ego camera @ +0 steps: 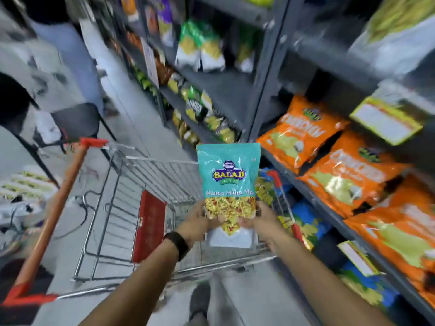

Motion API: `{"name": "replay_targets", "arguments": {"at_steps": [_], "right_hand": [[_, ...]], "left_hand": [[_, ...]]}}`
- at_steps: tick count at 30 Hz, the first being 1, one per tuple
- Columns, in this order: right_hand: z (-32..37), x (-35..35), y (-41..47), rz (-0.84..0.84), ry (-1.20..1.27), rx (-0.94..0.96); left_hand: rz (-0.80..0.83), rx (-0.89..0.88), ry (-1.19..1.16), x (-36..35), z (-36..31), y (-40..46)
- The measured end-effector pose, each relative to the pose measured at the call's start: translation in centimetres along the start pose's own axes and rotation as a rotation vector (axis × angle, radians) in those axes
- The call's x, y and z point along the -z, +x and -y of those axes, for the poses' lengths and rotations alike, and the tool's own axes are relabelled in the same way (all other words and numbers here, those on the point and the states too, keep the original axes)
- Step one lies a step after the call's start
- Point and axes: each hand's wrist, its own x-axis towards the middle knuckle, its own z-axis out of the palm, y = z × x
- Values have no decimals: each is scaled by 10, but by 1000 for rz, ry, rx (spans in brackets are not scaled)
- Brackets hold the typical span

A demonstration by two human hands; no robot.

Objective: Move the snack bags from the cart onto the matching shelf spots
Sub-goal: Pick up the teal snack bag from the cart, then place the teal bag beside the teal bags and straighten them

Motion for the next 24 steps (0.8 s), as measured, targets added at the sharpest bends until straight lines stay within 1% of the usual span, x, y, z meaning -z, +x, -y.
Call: {"name": "replay_targets", "arguments": {"at_steps": [5, 10, 14, 17, 20, 24], "right_hand": [[68, 62, -84, -193, 46, 355], [145, 146, -159, -438, 64, 662], [188, 218, -200, -669, 45, 822], [200, 267, -211, -864, 67, 856], [202, 299, -208, -1010, 80, 833], [194, 322, -186, -1121, 75, 775]], "left_hand": [[33, -392, 84, -58, -103, -50], [160, -678, 130, -132, -224, -66], [294, -875, 162, -205, -307, -63], [391, -924, 192, -262, -349, -43], [493, -944, 231, -316, -371, -19], [546, -896, 275, -355, -372, 17]]}}
